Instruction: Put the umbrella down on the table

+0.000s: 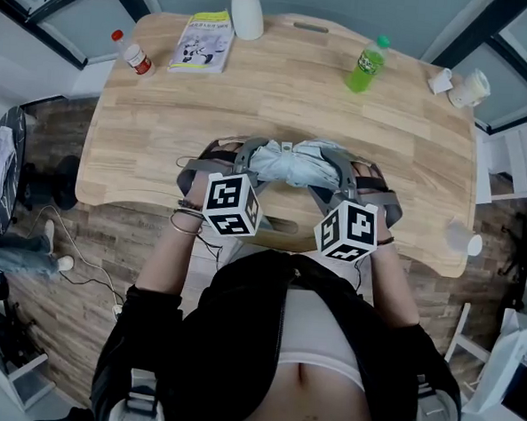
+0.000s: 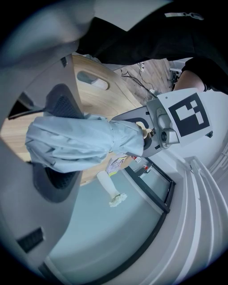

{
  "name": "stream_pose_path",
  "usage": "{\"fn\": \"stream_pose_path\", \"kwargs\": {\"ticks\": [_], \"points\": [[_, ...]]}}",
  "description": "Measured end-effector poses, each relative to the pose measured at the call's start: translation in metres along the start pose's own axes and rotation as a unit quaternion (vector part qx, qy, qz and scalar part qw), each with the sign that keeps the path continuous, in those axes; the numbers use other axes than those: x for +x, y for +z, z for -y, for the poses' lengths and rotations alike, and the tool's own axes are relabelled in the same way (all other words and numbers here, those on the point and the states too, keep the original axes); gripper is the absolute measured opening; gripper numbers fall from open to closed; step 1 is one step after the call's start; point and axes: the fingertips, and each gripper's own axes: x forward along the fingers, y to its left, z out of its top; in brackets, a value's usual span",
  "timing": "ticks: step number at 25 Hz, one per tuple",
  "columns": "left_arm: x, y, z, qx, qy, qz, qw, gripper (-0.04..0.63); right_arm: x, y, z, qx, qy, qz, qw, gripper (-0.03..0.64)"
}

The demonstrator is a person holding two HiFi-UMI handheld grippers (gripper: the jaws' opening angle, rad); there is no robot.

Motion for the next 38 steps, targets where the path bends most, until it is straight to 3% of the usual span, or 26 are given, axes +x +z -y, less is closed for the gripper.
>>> {"fn": "stream_pose_path", "kwargs": {"ticks": [38], "points": [[0.022, -0.021, 0.017, -0.016, -0.03, -0.015, 0.9993, 0.287, 0.026, -0.006, -0.021, 0.01, 0.034, -0.004, 0.999, 0.305]]}}
